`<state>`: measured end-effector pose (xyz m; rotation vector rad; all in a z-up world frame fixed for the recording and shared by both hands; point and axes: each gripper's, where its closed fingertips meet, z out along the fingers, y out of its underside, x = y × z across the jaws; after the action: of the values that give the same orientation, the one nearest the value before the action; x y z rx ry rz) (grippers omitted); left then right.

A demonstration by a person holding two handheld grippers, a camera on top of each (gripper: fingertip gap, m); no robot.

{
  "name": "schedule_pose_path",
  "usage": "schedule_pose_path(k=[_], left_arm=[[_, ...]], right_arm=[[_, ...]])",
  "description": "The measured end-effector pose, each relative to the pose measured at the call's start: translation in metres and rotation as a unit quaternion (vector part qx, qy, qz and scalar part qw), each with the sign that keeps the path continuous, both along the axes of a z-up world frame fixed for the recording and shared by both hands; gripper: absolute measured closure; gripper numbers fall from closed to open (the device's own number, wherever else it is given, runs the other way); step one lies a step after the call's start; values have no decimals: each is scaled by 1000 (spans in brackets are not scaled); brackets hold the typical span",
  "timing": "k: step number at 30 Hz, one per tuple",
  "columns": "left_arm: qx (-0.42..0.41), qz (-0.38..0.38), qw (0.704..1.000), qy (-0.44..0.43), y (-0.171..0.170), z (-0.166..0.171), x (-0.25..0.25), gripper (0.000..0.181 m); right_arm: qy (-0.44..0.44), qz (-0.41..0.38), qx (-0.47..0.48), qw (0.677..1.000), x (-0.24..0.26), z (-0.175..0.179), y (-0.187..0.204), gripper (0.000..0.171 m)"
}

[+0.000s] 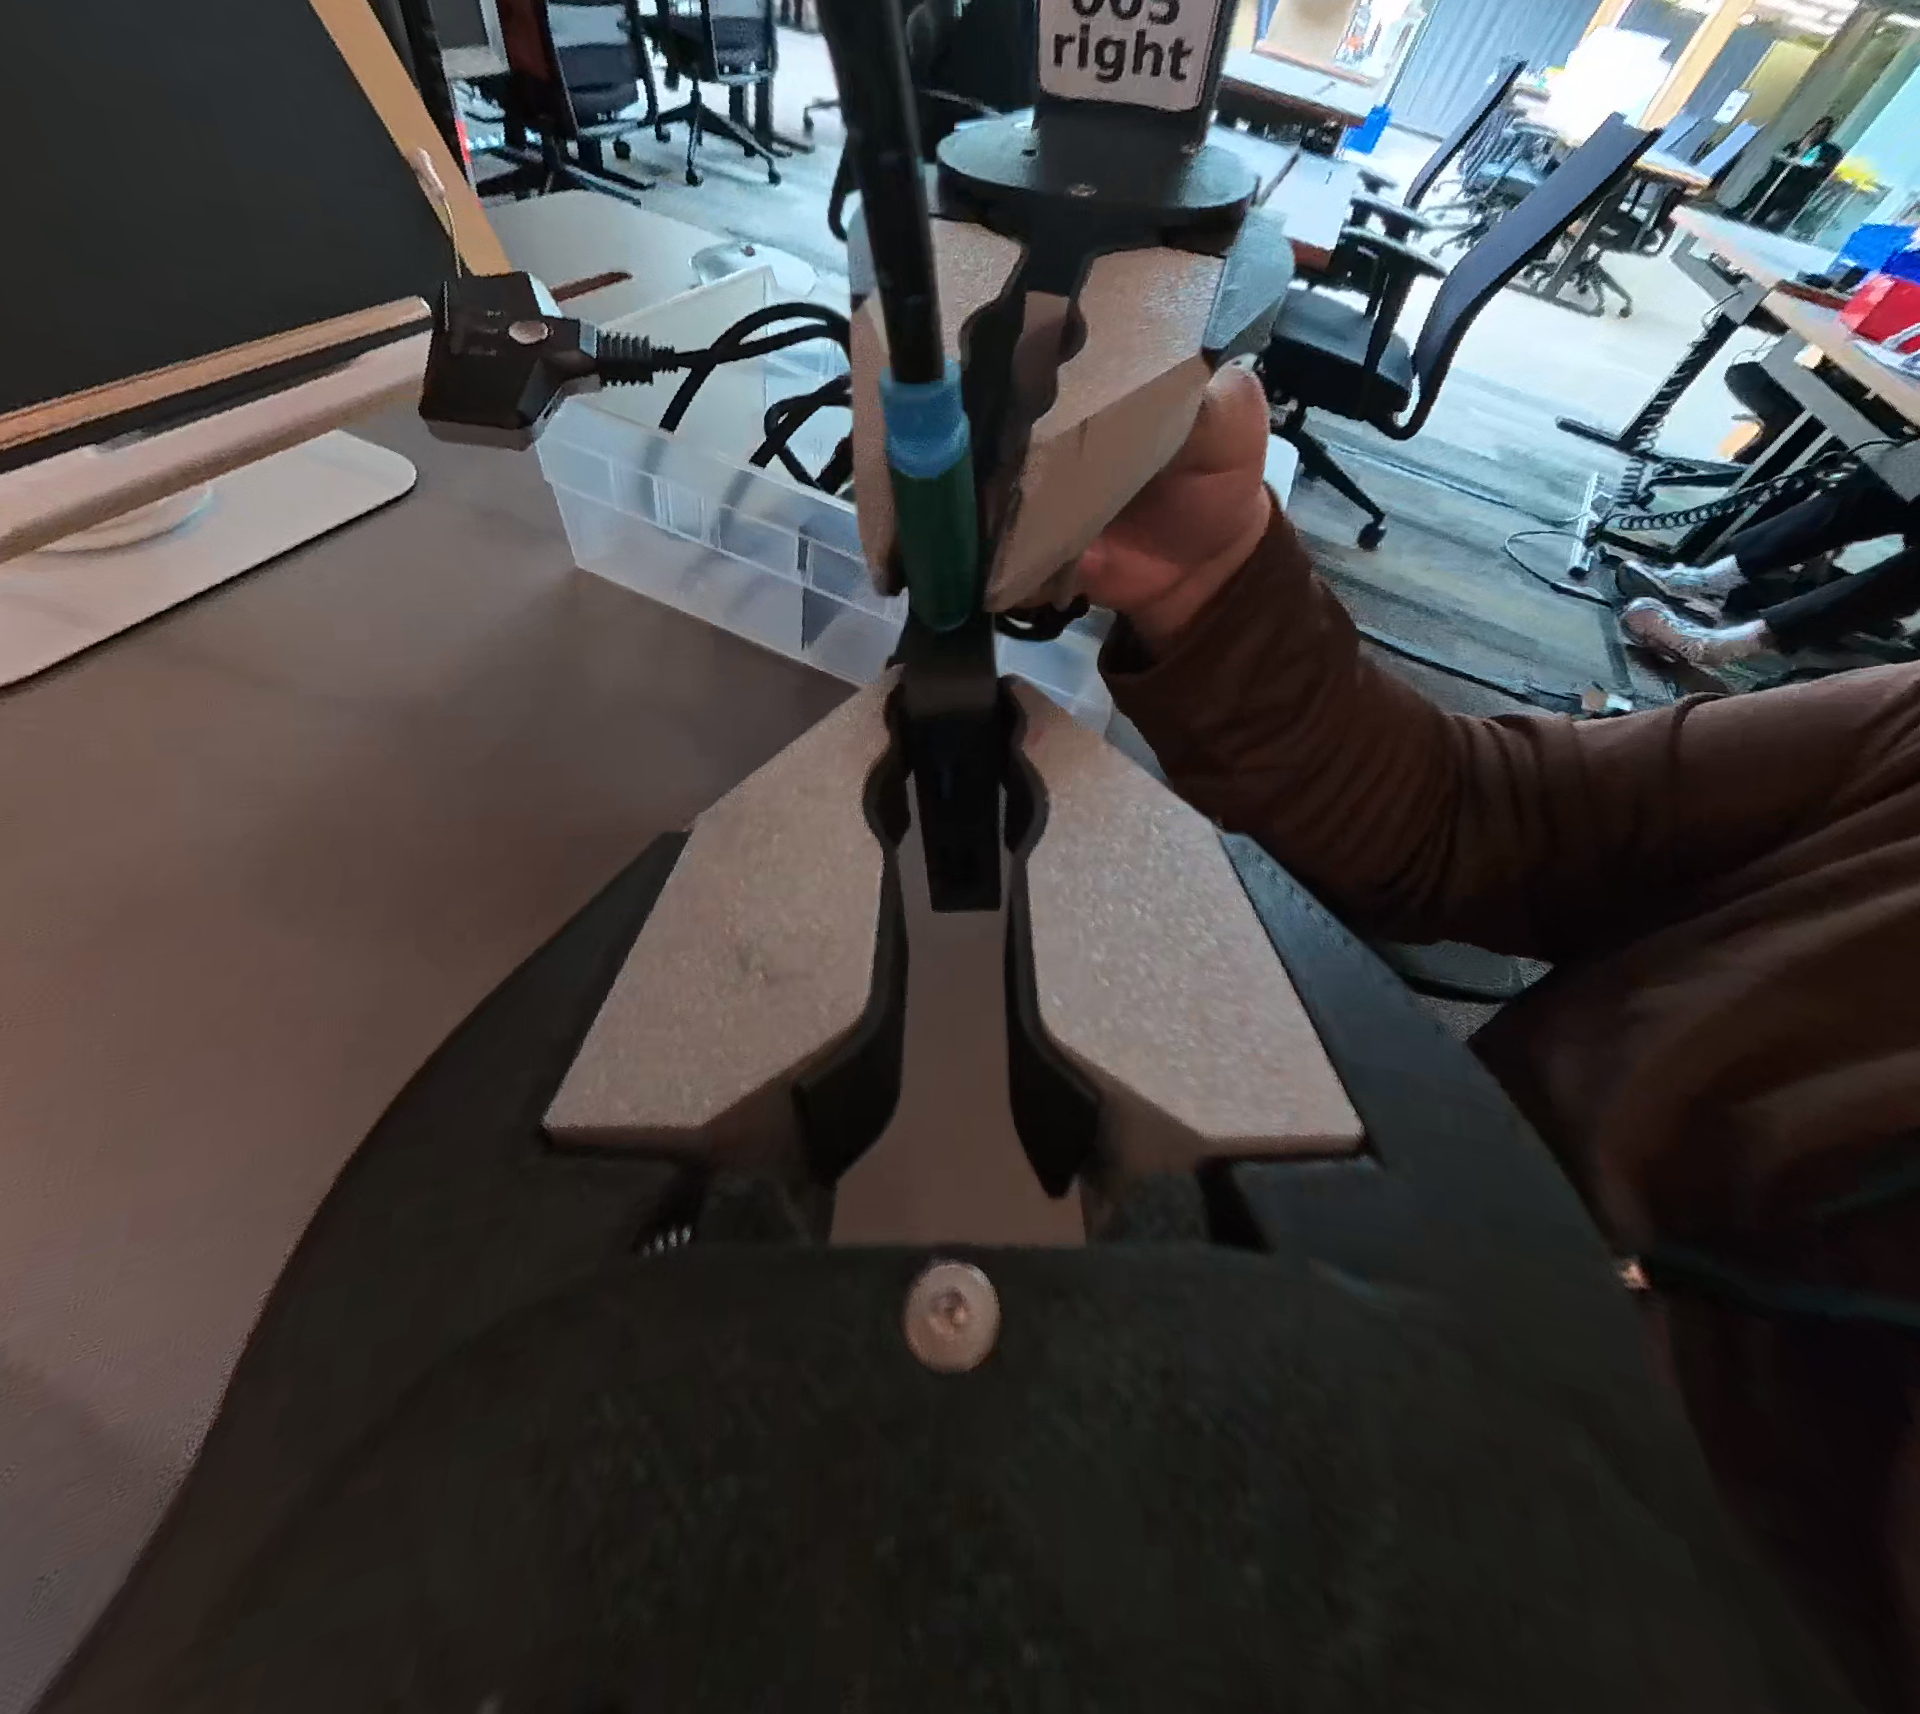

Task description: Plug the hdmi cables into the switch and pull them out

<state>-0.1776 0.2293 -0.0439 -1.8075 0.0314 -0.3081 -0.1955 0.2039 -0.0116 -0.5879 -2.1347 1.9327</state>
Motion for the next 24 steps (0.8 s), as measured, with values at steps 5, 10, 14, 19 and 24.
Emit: schedule_pose_path(k=[5,10,14,19,24], left_arm=[[32,19,999,-24,-3,12,-8,170],[57,29,997,-46,-9,20,-13,170],[66,34,995,-68,-16,23,-18,170],[35,31,998,-49,-9,-6,-4,170],[70,26,997,-37,-16,8,-8,170]], right_arm=[[8,-32,-43,999,-9,11,-1,162],[-12,-29,-109,993,-13,17,-4,163],[-35,-44,-162,985,-20,18,-8,162],[-8,-74,-283,956,-24,47,21,164],[31,-112,-203,972,-12,54,40,164]])
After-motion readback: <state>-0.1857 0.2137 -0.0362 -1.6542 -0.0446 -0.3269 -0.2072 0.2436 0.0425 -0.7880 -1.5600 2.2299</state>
